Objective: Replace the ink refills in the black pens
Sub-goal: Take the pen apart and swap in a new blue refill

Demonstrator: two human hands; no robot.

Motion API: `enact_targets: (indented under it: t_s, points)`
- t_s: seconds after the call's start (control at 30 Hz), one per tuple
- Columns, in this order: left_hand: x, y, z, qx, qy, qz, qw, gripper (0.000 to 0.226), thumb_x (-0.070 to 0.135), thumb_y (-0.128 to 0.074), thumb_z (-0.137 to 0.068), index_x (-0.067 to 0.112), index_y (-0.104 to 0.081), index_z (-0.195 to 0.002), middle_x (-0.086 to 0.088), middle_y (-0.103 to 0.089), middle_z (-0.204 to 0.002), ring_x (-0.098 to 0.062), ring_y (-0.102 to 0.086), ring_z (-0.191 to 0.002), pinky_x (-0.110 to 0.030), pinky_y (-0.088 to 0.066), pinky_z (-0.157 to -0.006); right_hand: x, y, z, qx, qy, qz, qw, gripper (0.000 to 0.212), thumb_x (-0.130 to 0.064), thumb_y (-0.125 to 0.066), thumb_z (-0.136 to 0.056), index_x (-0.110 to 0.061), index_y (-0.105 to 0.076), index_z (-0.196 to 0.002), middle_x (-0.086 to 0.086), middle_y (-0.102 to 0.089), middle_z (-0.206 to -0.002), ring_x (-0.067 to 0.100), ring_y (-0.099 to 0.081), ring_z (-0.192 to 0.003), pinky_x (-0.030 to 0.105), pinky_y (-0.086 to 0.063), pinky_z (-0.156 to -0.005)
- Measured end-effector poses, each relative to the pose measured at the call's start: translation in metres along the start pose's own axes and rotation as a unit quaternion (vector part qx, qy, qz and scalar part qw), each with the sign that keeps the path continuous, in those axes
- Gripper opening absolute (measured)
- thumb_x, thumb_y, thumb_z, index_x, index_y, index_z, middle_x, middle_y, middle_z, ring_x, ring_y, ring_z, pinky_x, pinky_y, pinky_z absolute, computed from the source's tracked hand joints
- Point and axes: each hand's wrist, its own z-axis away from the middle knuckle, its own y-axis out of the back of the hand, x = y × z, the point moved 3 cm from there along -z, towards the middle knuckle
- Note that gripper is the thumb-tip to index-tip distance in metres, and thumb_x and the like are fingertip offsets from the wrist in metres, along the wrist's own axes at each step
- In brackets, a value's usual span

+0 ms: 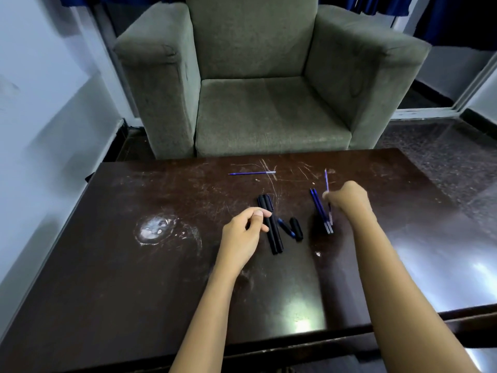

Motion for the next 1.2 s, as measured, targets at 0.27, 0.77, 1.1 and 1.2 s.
enact_targets:
  t_s: [0.27,0.77,1.1,1.2]
  points:
    - [0.004,-0.006,-0.001,-0.034,-0.010,0.024,0.999,0.033,0.033,-0.036,-0.103,0.035,-0.069,-0.098,0.011,-0.070,-0.075,0.004,-0.050,-0.057,-0.023,-0.042,-0.064,-0.026,-0.016,0.089,-0.055,0.213,-0.511,0.831,0.013,-0.010,-0.045,-0.099,-0.006,-0.051,-0.089,0.002,-0.063,-0.076,0.003,-0.059,-0.057,0.016,-0.048,-0.053]
    - [0.001,-0.002,-0.004,-0.022,-0.020,0.034,0.999,0.028,0.031,-0.041,-0.101,0.034,-0.069,-0.099,0.013,-0.068,-0.070,0.006,-0.049,-0.051,-0.008,-0.039,-0.050,-0.037,-0.031,0.092,-0.085,0.259,-0.437,0.857,0.012,-0.009,-0.049,-0.096,0.000,-0.056,-0.092,0.003,-0.069,-0.080,0.008,-0.058,-0.064,0.027,-0.052,-0.059]
    - [0.000,0.000,-0.007,-0.016,-0.017,0.004,1.000,0.021,0.035,-0.042,-0.101,0.042,-0.062,-0.100,0.025,-0.069,-0.077,0.000,-0.061,-0.071,-0.026,-0.050,-0.073,-0.038,-0.031,0.087,-0.083,0.281,-0.408,0.865,0.014,-0.013,-0.054,-0.094,-0.015,-0.062,-0.083,-0.004,-0.071,-0.077,-0.003,-0.057,-0.060,0.019,-0.044,-0.059]
    - [0.000,0.002,-0.009,-0.011,-0.026,0.016,0.999,0.019,0.034,-0.043,-0.101,0.041,-0.061,-0.102,0.023,-0.070,-0.076,0.007,-0.057,-0.063,-0.026,-0.048,-0.070,-0.040,-0.032,0.086,-0.093,0.289,-0.408,0.861,0.011,-0.009,-0.055,-0.094,-0.010,-0.063,-0.086,-0.003,-0.071,-0.078,-0.005,-0.058,-0.058,0.011,-0.042,-0.056]
